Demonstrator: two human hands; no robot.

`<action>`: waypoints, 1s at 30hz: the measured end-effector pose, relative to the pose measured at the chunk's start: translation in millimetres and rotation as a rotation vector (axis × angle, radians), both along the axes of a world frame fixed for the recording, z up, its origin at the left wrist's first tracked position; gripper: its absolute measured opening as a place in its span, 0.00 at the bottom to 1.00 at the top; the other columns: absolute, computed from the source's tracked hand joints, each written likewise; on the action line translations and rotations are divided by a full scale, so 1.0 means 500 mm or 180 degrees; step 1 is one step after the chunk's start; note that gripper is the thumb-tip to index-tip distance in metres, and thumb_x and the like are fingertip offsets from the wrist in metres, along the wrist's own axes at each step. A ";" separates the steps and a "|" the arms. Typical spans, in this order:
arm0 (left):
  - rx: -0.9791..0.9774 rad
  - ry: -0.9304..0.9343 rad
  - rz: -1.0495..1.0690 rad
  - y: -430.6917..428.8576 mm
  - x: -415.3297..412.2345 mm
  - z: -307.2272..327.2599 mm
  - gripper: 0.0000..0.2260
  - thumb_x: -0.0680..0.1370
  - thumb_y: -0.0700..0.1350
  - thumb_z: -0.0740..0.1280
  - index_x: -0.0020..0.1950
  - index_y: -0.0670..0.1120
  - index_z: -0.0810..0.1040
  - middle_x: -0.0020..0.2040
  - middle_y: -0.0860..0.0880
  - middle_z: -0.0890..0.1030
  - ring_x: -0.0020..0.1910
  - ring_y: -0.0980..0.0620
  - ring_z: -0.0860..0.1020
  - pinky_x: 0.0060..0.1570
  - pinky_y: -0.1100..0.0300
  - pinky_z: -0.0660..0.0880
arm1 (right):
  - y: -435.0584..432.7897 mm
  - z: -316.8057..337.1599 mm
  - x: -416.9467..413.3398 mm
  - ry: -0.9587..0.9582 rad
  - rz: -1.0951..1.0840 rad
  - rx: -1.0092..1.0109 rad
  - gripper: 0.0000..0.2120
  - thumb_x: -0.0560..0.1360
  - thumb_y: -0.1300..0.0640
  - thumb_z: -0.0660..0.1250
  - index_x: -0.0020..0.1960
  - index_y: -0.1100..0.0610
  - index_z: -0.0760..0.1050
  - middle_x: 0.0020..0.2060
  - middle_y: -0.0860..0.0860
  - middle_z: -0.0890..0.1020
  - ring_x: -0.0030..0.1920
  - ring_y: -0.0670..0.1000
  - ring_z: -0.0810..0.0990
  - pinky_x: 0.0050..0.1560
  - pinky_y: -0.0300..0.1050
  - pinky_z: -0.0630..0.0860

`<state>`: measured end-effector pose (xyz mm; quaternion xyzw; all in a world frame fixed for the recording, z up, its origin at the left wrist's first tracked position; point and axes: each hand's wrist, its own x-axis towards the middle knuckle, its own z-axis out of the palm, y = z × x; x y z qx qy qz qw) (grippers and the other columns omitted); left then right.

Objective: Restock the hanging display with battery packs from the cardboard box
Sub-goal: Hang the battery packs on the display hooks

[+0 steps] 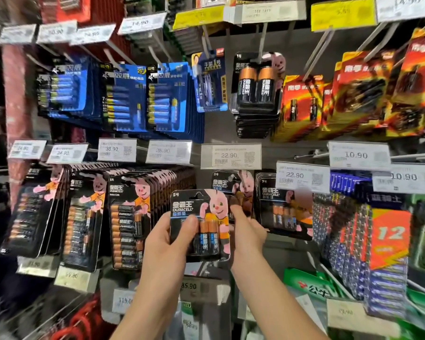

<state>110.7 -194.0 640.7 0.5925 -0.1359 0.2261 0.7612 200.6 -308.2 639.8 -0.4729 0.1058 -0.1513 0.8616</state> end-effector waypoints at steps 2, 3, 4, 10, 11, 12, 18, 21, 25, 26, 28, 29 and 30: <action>0.0001 0.0018 -0.0051 -0.003 -0.004 0.004 0.09 0.82 0.46 0.67 0.47 0.61 0.76 0.42 0.63 0.86 0.45 0.66 0.84 0.45 0.63 0.76 | -0.010 -0.010 -0.003 0.0126 0.0174 0.0237 0.30 0.62 0.47 0.82 0.57 0.59 0.75 0.49 0.61 0.86 0.49 0.61 0.86 0.54 0.65 0.82; 0.0017 0.0046 -0.0054 -0.001 -0.005 0.003 0.10 0.82 0.45 0.67 0.46 0.61 0.74 0.39 0.66 0.84 0.41 0.69 0.82 0.42 0.65 0.74 | -0.015 -0.014 -0.014 0.0190 0.0369 0.0325 0.31 0.61 0.47 0.84 0.58 0.58 0.75 0.48 0.61 0.86 0.48 0.61 0.86 0.54 0.65 0.82; 0.0073 0.0086 -0.0048 0.000 -0.006 0.003 0.10 0.82 0.45 0.66 0.47 0.61 0.74 0.39 0.66 0.84 0.41 0.70 0.82 0.43 0.64 0.75 | -0.020 -0.022 -0.027 0.0210 0.0615 0.0363 0.36 0.59 0.46 0.85 0.60 0.57 0.76 0.49 0.60 0.86 0.49 0.61 0.87 0.55 0.65 0.82; 0.0082 0.0134 -0.0062 -0.003 0.000 -0.011 0.09 0.82 0.48 0.67 0.59 0.50 0.82 0.55 0.48 0.86 0.56 0.46 0.84 0.62 0.39 0.76 | -0.068 -0.061 -0.150 -0.0455 0.1090 -0.0485 0.16 0.79 0.50 0.68 0.58 0.61 0.82 0.50 0.59 0.87 0.54 0.59 0.86 0.60 0.61 0.80; 0.0086 0.0135 -0.0079 -0.010 0.001 -0.012 0.08 0.81 0.49 0.67 0.59 0.50 0.82 0.55 0.47 0.86 0.56 0.46 0.84 0.62 0.39 0.76 | -0.074 -0.060 -0.165 -0.0647 0.1103 -0.0696 0.15 0.80 0.50 0.67 0.58 0.60 0.83 0.50 0.58 0.87 0.54 0.57 0.86 0.59 0.61 0.80; 0.0100 0.0130 -0.0083 -0.018 0.003 -0.014 0.09 0.81 0.48 0.67 0.59 0.50 0.82 0.55 0.47 0.86 0.56 0.46 0.84 0.62 0.39 0.76 | -0.076 -0.055 -0.180 -0.0824 0.1117 -0.0936 0.13 0.80 0.50 0.67 0.57 0.58 0.83 0.50 0.56 0.87 0.54 0.54 0.86 0.57 0.60 0.81; 0.0247 -0.0086 -0.0090 -0.064 0.002 -0.007 0.08 0.82 0.47 0.66 0.59 0.48 0.81 0.52 0.51 0.87 0.54 0.54 0.84 0.57 0.53 0.76 | -0.076 -0.022 -0.206 -0.1417 0.0607 -0.1781 0.07 0.79 0.60 0.70 0.55 0.53 0.82 0.41 0.45 0.86 0.41 0.42 0.82 0.40 0.52 0.85; 0.0144 -0.0152 -0.0072 -0.064 0.008 0.007 0.08 0.82 0.46 0.66 0.59 0.47 0.81 0.51 0.51 0.86 0.49 0.59 0.83 0.50 0.59 0.73 | -0.081 -0.004 -0.202 -0.1550 0.0400 -0.1734 0.05 0.79 0.61 0.69 0.54 0.55 0.82 0.38 0.47 0.83 0.37 0.42 0.79 0.38 0.49 0.84; 0.0135 -0.0268 0.0043 -0.058 0.024 0.031 0.07 0.82 0.44 0.66 0.59 0.48 0.81 0.53 0.50 0.86 0.54 0.53 0.83 0.56 0.56 0.76 | -0.073 0.018 -0.189 -0.1700 0.0393 -0.1714 0.04 0.79 0.60 0.69 0.53 0.56 0.81 0.36 0.44 0.82 0.37 0.43 0.79 0.39 0.50 0.85; 0.0134 -0.0293 0.0070 -0.058 0.029 0.036 0.07 0.83 0.44 0.66 0.59 0.48 0.81 0.53 0.50 0.86 0.55 0.52 0.83 0.58 0.55 0.76 | -0.070 0.022 -0.185 -0.1719 0.0380 -0.1702 0.03 0.79 0.60 0.69 0.52 0.56 0.81 0.34 0.43 0.81 0.36 0.43 0.79 0.39 0.50 0.85; 0.0157 -0.0302 0.0112 -0.057 0.039 0.044 0.07 0.83 0.44 0.66 0.59 0.48 0.82 0.53 0.51 0.86 0.56 0.53 0.83 0.59 0.55 0.76 | -0.067 0.028 -0.176 -0.1712 0.0331 -0.1659 0.02 0.79 0.60 0.69 0.51 0.57 0.81 0.31 0.42 0.78 0.35 0.43 0.77 0.39 0.49 0.85; 0.0170 -0.0289 0.0116 -0.057 0.044 0.046 0.07 0.83 0.44 0.66 0.59 0.48 0.82 0.53 0.51 0.86 0.55 0.53 0.83 0.59 0.56 0.76 | -0.067 0.029 -0.172 -0.1669 0.0303 -0.1637 0.02 0.79 0.60 0.69 0.50 0.57 0.81 0.30 0.42 0.78 0.34 0.43 0.78 0.39 0.49 0.85; 0.0196 -0.0269 0.0112 -0.058 0.049 0.048 0.07 0.83 0.43 0.66 0.59 0.48 0.82 0.53 0.51 0.86 0.55 0.54 0.83 0.58 0.57 0.76 | -0.067 0.028 -0.168 -0.1625 0.0295 -0.1614 0.02 0.79 0.59 0.69 0.50 0.57 0.81 0.30 0.43 0.78 0.34 0.44 0.79 0.39 0.49 0.85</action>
